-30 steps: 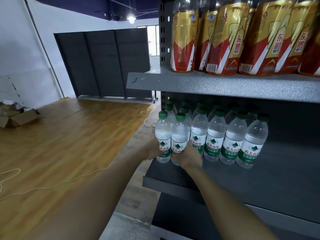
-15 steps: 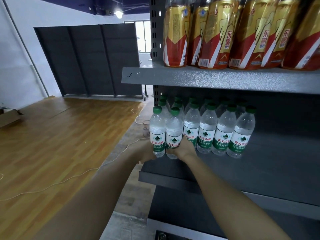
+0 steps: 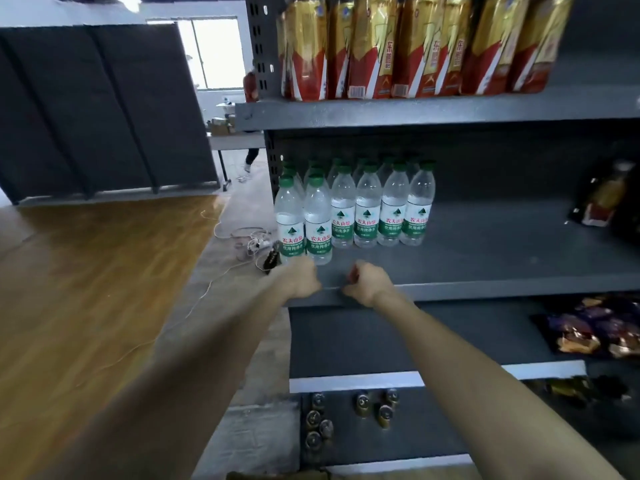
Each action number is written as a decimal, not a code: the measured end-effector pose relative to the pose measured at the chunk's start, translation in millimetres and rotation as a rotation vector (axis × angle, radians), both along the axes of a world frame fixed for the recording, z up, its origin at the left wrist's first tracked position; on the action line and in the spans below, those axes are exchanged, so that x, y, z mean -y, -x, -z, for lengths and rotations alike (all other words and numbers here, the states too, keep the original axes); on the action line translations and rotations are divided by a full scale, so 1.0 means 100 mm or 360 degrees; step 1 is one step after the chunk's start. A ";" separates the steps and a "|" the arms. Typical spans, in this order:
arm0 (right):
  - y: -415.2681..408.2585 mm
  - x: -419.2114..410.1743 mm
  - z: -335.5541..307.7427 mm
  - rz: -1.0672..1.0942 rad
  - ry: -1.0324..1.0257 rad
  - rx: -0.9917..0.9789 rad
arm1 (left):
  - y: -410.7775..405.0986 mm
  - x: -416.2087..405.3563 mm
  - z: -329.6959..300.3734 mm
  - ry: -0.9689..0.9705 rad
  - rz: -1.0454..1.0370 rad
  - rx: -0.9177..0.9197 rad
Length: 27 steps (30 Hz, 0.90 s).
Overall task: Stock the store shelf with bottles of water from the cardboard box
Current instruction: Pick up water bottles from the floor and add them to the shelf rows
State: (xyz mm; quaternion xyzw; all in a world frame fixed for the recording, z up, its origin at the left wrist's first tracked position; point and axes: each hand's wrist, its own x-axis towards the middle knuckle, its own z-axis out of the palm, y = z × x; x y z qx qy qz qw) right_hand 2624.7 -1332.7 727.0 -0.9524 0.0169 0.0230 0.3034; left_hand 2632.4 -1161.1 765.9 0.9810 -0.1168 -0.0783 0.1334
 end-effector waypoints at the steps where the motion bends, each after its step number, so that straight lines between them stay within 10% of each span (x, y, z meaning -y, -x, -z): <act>1: 0.15 0.02 0.03 0.0011 0.0039 -0.0018 | 0.09 0.03 0.05 -0.0034 0.0037 -0.0032; 27: 2.87 0.88 1.90 0.0293 0.0055 -0.0810 | 2.27 1.19 2.32 -0.0523 0.0710 -0.0415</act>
